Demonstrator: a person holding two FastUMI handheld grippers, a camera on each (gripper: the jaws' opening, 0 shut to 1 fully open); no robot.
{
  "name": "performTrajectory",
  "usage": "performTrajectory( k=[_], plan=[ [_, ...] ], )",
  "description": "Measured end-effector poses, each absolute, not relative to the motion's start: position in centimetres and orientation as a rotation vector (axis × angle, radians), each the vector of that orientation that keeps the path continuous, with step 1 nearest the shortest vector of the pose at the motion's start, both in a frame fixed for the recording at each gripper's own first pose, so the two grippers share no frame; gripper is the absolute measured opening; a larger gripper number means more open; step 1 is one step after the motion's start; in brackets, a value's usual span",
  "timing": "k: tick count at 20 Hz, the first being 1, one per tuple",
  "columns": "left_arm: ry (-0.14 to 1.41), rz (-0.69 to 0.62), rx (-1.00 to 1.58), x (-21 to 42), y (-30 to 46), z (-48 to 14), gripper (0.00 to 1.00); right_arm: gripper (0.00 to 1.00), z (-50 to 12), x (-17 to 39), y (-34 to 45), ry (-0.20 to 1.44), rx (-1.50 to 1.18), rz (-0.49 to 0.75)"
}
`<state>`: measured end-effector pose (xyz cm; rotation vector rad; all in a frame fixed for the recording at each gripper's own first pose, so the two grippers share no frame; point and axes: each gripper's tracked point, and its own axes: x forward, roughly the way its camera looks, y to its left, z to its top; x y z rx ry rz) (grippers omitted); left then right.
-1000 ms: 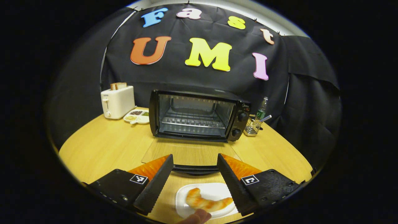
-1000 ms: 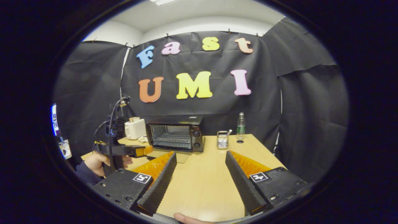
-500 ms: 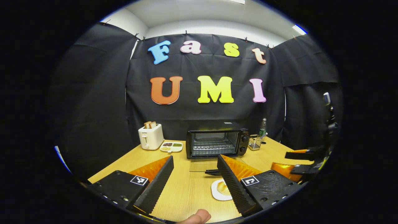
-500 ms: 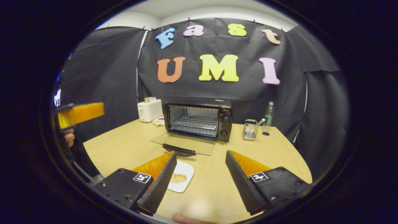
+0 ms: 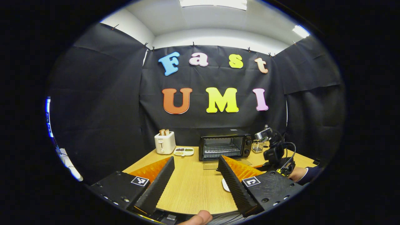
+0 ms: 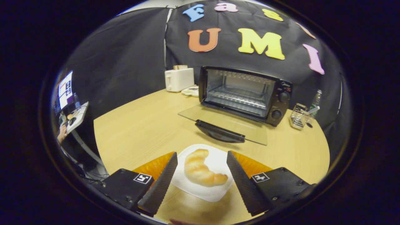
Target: Open the electric oven with the left hand, put the food in, and close the electric oven.
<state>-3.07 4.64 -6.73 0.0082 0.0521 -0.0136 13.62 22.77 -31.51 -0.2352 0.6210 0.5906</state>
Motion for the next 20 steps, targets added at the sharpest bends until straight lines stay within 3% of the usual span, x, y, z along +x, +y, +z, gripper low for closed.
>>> performTrajectory(
  k=[5, 10, 12, 20],
  plan=[
    [0.026, -0.024, 0.023, -3.4, 5.2, -5.6, 0.93, 0.98, -33.7, 13.8, 23.4, 0.721, -0.283, 0.627],
    [0.029, -0.028, 0.073, -3.2, 4.5, -6.1, 0.93, 0.73, -35.7, 14.1, 23.3, 0.775, -0.286, 0.614],
    [0.033, -0.037, 0.089, -3.1, 4.3, -6.2, 0.95, 0.68, -35.7, 13.8, 23.4, 0.782, -0.273, 0.618],
    [-0.002, -0.072, 0.093, -4.6, 3.6, -5.3, 0.96, 0.58, -29.8, 12.0, 24.4, 0.756, -0.107, 0.653]
  ],
)
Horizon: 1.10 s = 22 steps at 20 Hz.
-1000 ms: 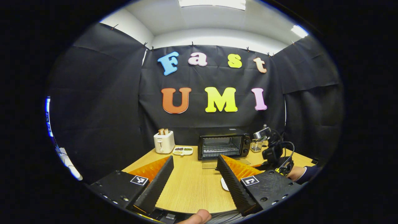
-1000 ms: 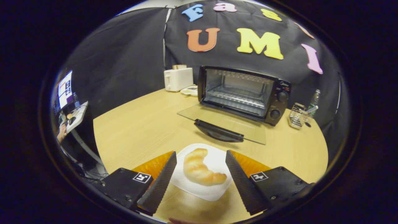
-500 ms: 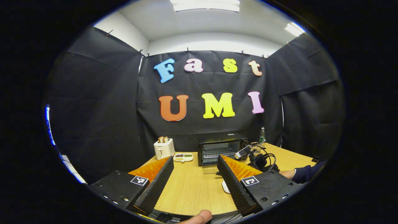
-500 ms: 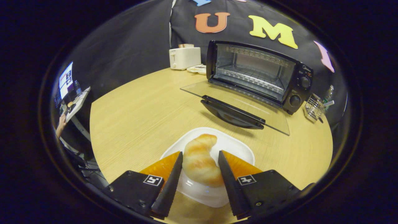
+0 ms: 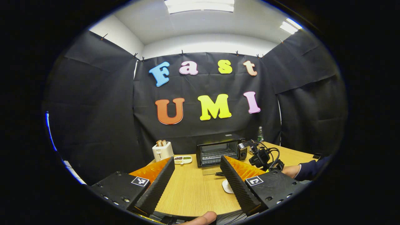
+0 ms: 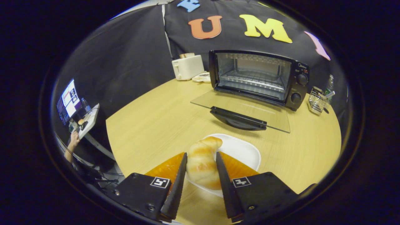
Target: Open the electric oven with the left hand, put the food in, and close the electric oven.
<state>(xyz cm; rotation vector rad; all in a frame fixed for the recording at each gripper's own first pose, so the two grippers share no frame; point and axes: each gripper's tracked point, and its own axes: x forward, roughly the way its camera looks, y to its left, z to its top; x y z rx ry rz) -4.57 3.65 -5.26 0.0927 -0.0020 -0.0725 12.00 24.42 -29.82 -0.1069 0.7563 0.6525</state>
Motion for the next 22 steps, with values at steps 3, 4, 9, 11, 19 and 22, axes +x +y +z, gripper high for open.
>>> performTrajectory(
  k=[3, 4, 9, 11, 19, 22],
  plan=[
    [-0.013, -0.070, 0.079, -4.7, 4.0, -5.0, 0.96, 0.59, -26.3, 12.9, 25.0, 0.709, -0.030, 0.657],
    [-0.017, -0.066, 0.077, -4.5, 4.2, -4.7, 0.96, 0.58, -25.1, 13.4, 25.2, 0.691, 0.000, 0.656],
    [-0.061, -0.046, 0.060, -3.4, 4.8, -2.1, 0.96, 0.58, -21.6, 19.7, 25.4, 0.627, 0.234, 0.560],
    [-0.076, -0.062, 0.045, -2.7, 4.3, -1.1, 0.96, 0.58, -21.2, 22.9, 25.7, 0.609, 0.321, 0.531],
    [-0.050, -0.011, 0.047, 0.4, 6.2, -1.2, 0.96, 0.60, -22.3, 37.3, 26.8, 0.495, 0.513, 0.376],
    [-0.026, 0.003, 0.055, 1.8, 7.0, -2.1, 0.96, 0.58, -24.7, 41.6, 27.1, 0.478, 0.509, 0.301]
  ],
)
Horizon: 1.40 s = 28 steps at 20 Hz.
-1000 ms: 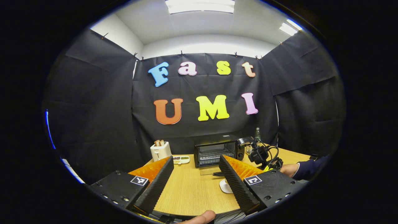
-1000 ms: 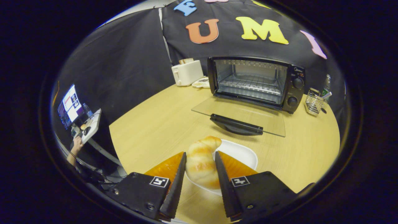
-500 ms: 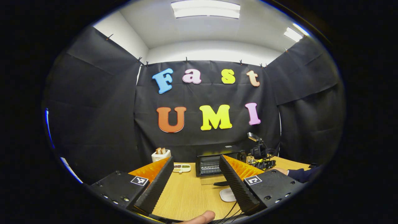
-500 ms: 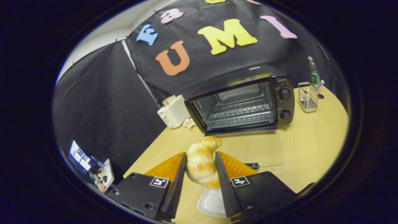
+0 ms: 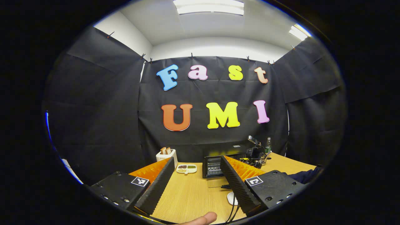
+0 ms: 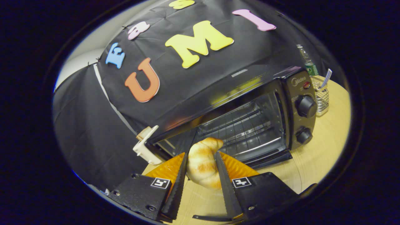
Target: Open the electric oven with the left hand, put the food in, and close the electric oven.
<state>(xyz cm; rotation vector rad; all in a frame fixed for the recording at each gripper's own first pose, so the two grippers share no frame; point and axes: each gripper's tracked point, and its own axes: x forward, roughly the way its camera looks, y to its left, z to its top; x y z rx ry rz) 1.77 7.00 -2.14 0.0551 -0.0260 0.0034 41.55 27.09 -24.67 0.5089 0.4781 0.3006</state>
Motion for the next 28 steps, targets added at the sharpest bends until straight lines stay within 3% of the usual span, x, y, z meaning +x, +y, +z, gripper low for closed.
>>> performTrajectory(
  k=[6, 8, 9, 10, 15, 22, 28],
  plan=[
    [0.040, 0.055, 0.064, 3.3, 8.4, -5.0, 0.96, 0.56, -25.8, 48.5, 26.7, 0.380, 0.412, 0.184],
    [0.056, 0.064, 0.064, 3.6, 8.9, -5.3, 0.96, 0.60, -25.7, 50.3, 26.4, 0.346, 0.363, 0.160],
    [0.061, 0.070, 0.064, 3.8, 9.2, -5.4, 0.96, 0.48, -25.5, 51.0, 26.6, 0.332, 0.350, 0.164],
    [0.063, 0.071, 0.063, 3.8, 9.3, -5.5, 0.96, 0.48, -25.6, 51.6, 26.7, 0.318, 0.316, 0.159],
    [0.088, 0.076, 0.058, 4.3, 9.5, -6.6, 0.96, 0.90, -26.7, 51.0, 26.2, 0.346, 0.223, 0.146],
    [0.100, 0.058, 0.052, 4.1, 8.6, -7.1, 0.96, 0.96, -23.5, 43.1, 23.7, 0.307, 0.203, 0.203],
    [0.100, 0.027, 0.029, 4.5, 6.5, -7.4, 0.96, 0.99, -17.1, 34.1, 20.0, 0.212, 0.197, 0.264]
  ],
)
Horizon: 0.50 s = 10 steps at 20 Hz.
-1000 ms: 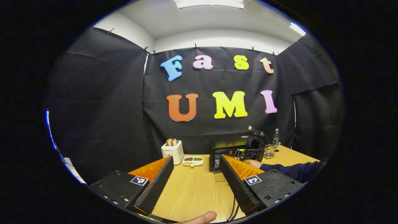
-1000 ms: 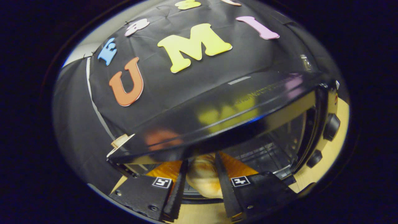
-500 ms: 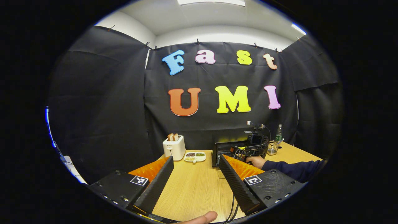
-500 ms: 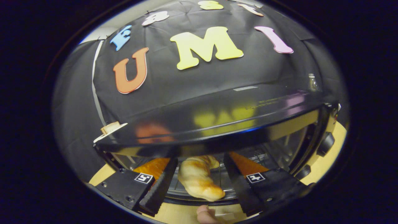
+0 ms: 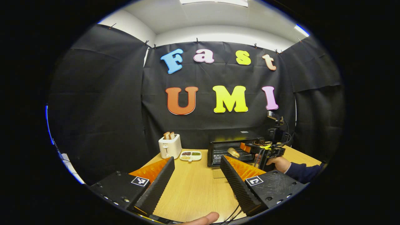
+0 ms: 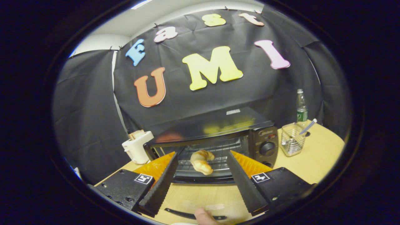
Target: Open the electric oven with the left hand, put the food in, and close the electric oven.
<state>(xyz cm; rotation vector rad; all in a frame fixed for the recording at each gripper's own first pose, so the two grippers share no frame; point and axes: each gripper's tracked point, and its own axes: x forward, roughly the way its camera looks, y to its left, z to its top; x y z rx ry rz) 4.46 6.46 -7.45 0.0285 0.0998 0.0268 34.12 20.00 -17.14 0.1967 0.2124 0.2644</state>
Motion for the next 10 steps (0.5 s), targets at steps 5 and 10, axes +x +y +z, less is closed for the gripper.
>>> performTrajectory(
  k=[5, 10],
  plan=[
    [0.135, -0.030, 0.015, 6.5, 2.6, -9.3, 0.96, 0.97, -11.8, 26.5, 14.2, 0.074, 0.093, 0.211],
    [0.233, -0.107, -0.016, 10.3, -2.4, -13.8, 0.96, 0.99, -8.1, 20.2, 8.8, -0.037, 0.025, 0.146]
  ],
)
